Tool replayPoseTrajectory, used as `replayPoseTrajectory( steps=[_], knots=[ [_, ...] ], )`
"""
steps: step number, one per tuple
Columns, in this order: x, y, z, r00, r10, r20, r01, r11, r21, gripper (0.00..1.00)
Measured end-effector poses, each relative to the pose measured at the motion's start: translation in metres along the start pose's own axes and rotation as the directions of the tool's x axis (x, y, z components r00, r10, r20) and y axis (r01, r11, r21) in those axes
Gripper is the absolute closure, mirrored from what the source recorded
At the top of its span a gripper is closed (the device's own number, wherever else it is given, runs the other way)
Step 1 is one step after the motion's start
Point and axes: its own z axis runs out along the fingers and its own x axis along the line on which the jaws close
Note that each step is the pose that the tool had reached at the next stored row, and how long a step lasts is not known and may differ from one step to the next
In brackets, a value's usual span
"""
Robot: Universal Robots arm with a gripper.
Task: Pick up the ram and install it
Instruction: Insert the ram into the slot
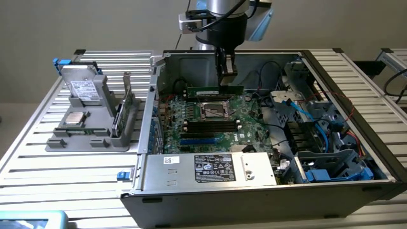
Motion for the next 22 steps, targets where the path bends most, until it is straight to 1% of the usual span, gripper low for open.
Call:
replayPoseTrajectory(
  steps=[3, 6, 7, 11, 13, 14, 15, 16, 17, 18, 22],
  knots=[
    [0.0005, -0.0007, 0.0028, 1.0000, 0.000, -0.0016, 0.000, 1.0000, 0.0000, 0.87],
    [0.0013, -0.0024, 0.0039, 1.0000, 0.000, -0.0072, 0.000, 1.0000, -0.0003, 0.87],
    [0.0021, -0.0029, 0.0041, 1.0000, 0.000, -0.0081, 0.000, 1.0000, -0.0003, 0.87],
    [0.0026, -0.0030, 0.0043, 1.0000, 0.000, -0.0082, 0.000, 1.0000, -0.0009, 0.87],
    [0.0026, -0.0030, 0.0045, 1.0000, 0.000, -0.0092, 0.000, 1.0000, -0.0010, 0.87],
    [0.0026, -0.0030, 0.0049, 0.9999, 0.000, -0.0102, 0.000, 1.0000, -0.0020, 0.87],
    [0.0026, -0.0031, 0.0054, 0.9999, -0.001, -0.0115, 0.001, 1.0000, -0.0055, 0.87],
    [0.0026, -0.0030, 0.0058, 0.9999, -0.001, -0.0130, 0.001, 0.9999, -0.0103, 0.87],
    [0.0026, -0.0030, 0.0061, 0.9999, -0.001, -0.0141, 0.001, 0.9999, -0.0166, 0.87],
    [0.0026, -0.0032, 0.0065, 0.9999, -0.002, -0.0155, 0.001, 0.9998, -0.0212, 0.87],
    [0.0027, -0.0041, 0.0091, 0.9999, -0.001, -0.0170, 0.001, 0.9998, -0.0212, 0.87]
  ],
)
